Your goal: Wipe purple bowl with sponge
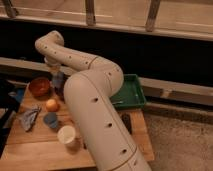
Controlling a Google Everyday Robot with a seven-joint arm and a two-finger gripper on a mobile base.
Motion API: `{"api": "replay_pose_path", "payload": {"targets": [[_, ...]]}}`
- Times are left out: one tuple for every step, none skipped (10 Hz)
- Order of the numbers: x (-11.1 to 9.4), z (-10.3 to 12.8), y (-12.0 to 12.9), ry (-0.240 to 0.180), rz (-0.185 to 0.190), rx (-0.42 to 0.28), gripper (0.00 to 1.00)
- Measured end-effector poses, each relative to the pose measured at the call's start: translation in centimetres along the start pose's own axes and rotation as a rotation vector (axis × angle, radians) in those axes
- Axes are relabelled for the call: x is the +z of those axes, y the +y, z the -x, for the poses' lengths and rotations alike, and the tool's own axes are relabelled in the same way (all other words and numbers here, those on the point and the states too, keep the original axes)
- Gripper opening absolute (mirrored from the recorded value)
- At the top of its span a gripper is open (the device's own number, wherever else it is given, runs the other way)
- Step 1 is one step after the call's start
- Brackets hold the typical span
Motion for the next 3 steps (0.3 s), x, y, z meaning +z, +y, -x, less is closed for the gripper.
{"api": "replay_pose_path", "payload": {"targets": [[-0.4, -0.5, 0.2, 0.010, -0.002, 0.002, 0.00], [-0.8, -1.7, 0.3, 0.026, -0.008, 0.010, 0.00], [-1.2, -3.2, 0.3, 0.047, -0.013, 0.022, 0.00]]}}
